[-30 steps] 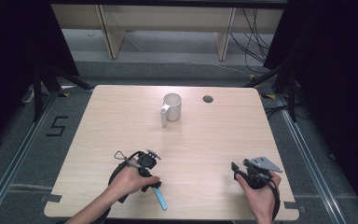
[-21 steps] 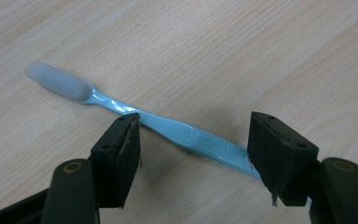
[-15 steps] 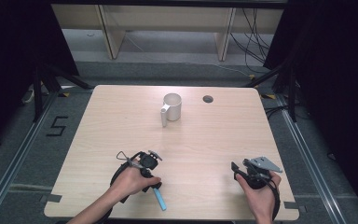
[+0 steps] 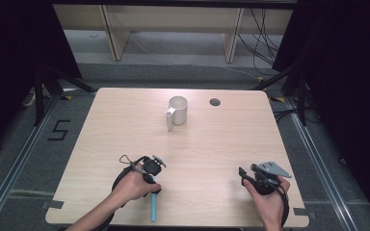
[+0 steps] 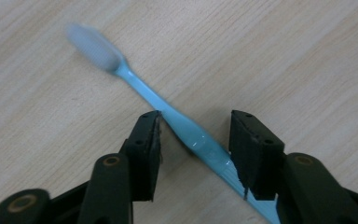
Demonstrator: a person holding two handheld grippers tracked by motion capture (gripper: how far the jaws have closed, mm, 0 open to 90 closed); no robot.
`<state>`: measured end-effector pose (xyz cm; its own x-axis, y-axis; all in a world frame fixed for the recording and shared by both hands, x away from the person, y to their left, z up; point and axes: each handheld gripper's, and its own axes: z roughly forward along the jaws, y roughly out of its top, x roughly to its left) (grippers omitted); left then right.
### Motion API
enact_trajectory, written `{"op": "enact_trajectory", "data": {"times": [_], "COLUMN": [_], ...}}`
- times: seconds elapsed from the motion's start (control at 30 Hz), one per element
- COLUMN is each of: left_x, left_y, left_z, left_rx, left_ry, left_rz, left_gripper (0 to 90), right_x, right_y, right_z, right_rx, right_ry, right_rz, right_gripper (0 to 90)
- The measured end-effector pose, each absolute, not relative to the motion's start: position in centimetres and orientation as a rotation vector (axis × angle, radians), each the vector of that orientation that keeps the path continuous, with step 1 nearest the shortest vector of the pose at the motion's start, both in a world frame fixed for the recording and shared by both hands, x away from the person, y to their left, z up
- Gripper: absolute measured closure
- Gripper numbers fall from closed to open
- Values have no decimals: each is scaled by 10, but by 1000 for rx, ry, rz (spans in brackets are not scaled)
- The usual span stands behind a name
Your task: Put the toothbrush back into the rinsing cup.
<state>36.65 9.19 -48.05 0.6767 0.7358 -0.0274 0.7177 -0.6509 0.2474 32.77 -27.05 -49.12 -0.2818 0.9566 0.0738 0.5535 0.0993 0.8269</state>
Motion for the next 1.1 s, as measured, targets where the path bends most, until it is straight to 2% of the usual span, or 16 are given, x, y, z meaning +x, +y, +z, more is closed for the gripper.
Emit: {"op": "enact_trajectory", "data": {"times": [0.57, 0.8, 0.97, 1.1], "left_x": [370, 372, 373, 372], "left_y": [96, 98, 100, 103], "left_z": [-478, -478, -476, -473], "left_rx": [2804, 2838, 2844, 2847], "left_ry": [1066, 1012, 980, 958], "left_rz": [70, 58, 51, 49], "left_gripper": [774, 771, 674, 633], "right_x": [327, 327, 327, 327], "right_y": [-270, -270, -270, -271], "right_z": [-491, -491, -491, -492], "right_rx": [1477, 1474, 1474, 1471], "right_ry": [1897, 1897, 1900, 1895], "right_rz": [1053, 1039, 1033, 1048], "right_gripper": [452, 452, 452, 452]}}
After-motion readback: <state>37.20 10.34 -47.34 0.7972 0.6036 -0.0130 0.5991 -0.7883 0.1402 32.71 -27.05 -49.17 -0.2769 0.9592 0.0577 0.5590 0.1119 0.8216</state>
